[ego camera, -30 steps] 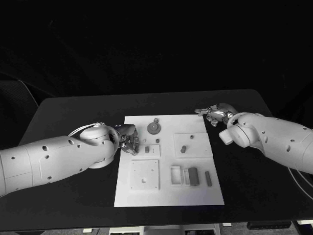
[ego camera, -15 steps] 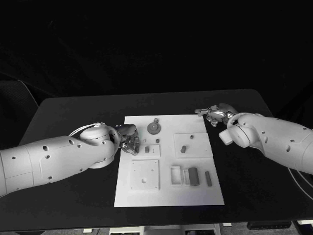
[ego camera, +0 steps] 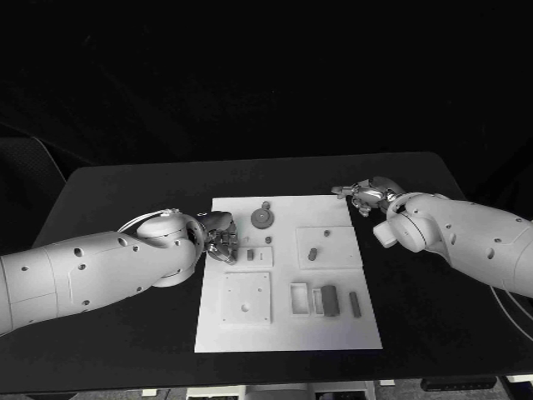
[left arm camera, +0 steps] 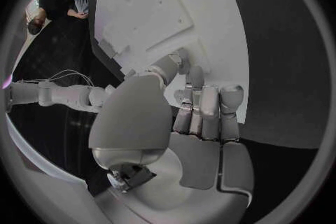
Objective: Assemble the parts on the task board
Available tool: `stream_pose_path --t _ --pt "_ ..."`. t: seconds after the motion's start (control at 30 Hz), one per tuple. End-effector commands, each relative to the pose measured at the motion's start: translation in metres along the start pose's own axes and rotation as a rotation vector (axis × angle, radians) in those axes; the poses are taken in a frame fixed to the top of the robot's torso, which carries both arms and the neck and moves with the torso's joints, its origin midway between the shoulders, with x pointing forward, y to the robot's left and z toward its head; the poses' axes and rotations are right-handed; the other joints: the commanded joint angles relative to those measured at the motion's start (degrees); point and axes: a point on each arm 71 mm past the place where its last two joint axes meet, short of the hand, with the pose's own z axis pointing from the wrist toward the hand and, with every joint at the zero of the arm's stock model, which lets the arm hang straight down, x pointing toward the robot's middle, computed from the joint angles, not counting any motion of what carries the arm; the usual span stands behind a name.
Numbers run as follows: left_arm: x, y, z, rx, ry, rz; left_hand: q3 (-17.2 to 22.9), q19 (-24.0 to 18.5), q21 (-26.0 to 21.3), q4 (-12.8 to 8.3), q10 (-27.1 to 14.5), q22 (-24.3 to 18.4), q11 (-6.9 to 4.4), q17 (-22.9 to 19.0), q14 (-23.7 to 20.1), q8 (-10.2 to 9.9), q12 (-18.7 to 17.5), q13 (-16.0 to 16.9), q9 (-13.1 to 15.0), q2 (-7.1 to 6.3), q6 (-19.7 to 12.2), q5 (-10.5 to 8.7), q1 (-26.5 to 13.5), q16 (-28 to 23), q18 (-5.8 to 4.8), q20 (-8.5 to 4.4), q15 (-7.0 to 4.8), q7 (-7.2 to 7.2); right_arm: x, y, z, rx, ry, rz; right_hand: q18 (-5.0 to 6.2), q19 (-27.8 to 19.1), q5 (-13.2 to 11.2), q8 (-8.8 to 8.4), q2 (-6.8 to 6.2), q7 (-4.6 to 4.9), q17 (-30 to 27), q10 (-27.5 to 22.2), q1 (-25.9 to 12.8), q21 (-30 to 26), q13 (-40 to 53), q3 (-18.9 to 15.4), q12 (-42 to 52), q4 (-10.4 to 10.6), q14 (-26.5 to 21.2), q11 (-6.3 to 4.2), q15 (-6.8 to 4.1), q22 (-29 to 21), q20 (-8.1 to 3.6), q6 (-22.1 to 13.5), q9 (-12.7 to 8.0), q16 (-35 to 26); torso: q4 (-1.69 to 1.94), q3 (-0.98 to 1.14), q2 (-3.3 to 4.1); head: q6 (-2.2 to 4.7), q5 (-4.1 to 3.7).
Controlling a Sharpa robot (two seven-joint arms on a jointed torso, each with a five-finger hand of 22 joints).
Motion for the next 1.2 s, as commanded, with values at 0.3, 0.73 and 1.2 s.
stream_pose_path --t 0.3,0.73,1.2 --pt "0.0064 0.0017 0.0005 -0.021 0.033 0.013 -0.71 -0.08 -0.06 0.6 0.04 -0.05 0.43 -0.1 -0.19 0.11 -0.03 0.06 0.0 -0.29 0.5 -0.43 -1.66 -0.02 2.05 -0.25 0.1 0.7 0.0019 0.0004 0.0 -0.006 0.018 -0.006 1.6 0.32 0.01 -0.02 0.39 0.41 -0.07 0.27 -0.3 7.68 -0.07 -0.35 -0.34 -0.12 0.02 0.06 -0.31 0.08 -0.14 -0.16 -0.08 -0.3 0.0 -0.01 0.01 -0.08 -0.05" --pt "0.0073 0.0017 -0.0005 -0.015 0.043 0.02 -0.75 -0.16 -0.08 0.2 -0.03 -0.08 0.37 -0.13 -0.25 0.18 -0.03 0.07 0.05 -0.29 0.7 -0.3 -1.34 -0.02 2.13 -0.32 0.09 0.61 0.0016 -0.0001 -0.0002 -0.004 0.019 -0.006 1.6 0.32 0.01 -0.02 0.39 0.41 -0.07 0.27 -0.32 7.67 -0.08 -0.36 -0.34 -0.11 0.02 0.06 -0.31 0.08 -0.14 -0.17 -0.08 -0.31 -0.01 -0.02 0.0 -0.28 -0.06" --pt "0.0063 0.0041 -0.0009 -0.018 0.034 0.023 -0.54 -0.26 -0.13 -0.51 -0.07 -0.13 0.29 -0.19 -0.35 0.23 -0.02 0.08 0.11 -0.06 0.97 -0.12 -0.43 -0.03 2.25 -0.41 0.05 0.54 0.0021 0.0 -0.0001 -0.004 0.021 -0.006 1.6 0.32 0.01 -0.03 0.39 0.41 -0.07 0.26 -0.35 7.67 -0.09 -0.38 -0.35 -0.1 0.02 0.06 -0.31 0.08 -0.14 -0.18 -0.09 -0.32 0.0 -0.04 0.0 -0.3 0.01"
